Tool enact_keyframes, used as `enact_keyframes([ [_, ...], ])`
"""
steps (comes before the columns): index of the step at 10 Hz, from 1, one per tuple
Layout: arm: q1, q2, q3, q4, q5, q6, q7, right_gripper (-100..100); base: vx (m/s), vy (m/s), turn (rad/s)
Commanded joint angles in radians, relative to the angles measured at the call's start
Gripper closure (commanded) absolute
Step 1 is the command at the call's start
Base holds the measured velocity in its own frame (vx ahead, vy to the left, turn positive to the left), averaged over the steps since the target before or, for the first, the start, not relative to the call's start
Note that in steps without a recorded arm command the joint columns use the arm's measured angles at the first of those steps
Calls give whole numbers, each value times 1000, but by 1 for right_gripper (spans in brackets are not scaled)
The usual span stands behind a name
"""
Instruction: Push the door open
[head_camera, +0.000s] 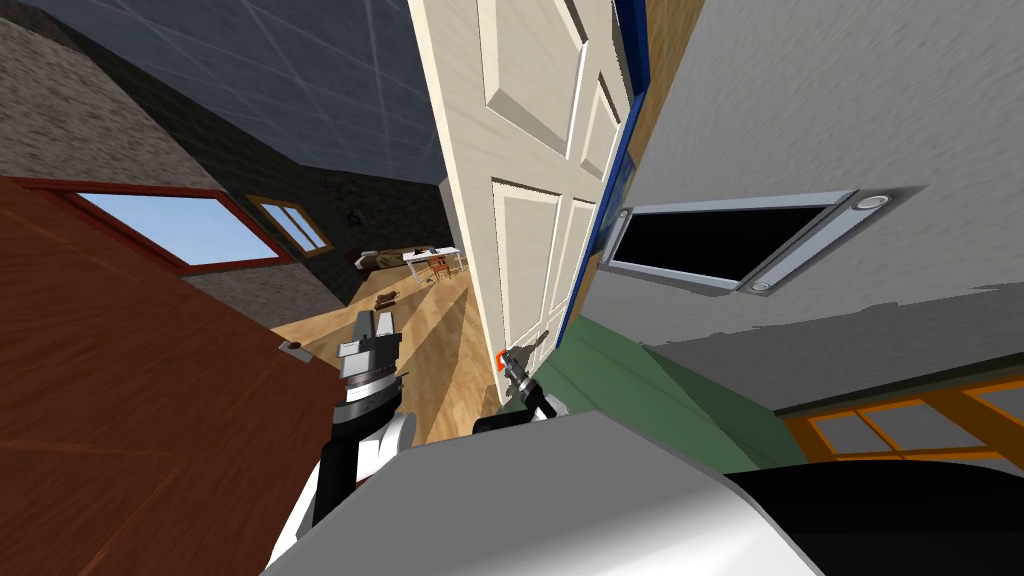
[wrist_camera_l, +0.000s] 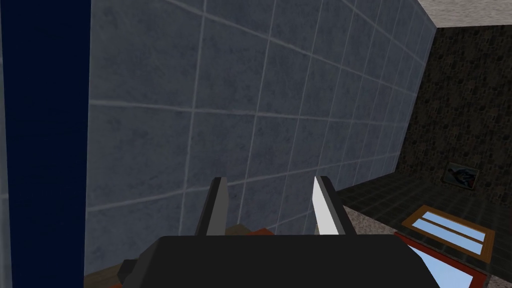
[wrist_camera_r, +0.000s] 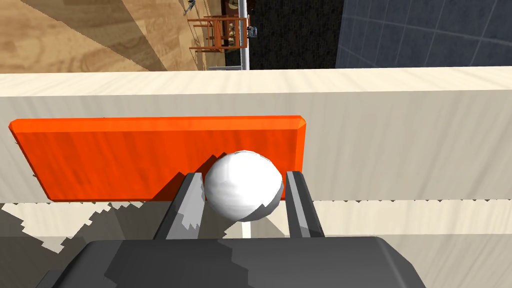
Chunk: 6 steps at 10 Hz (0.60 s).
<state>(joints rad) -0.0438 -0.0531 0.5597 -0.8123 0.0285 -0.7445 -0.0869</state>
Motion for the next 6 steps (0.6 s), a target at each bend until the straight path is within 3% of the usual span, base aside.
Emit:
enact_keyframes([
  [1,-2,-5,-13,3,-4,-1,4,100,66,57,-18],
  [6,-6,-14,-47,10,-15,-2,14,100,114,125,-32],
])
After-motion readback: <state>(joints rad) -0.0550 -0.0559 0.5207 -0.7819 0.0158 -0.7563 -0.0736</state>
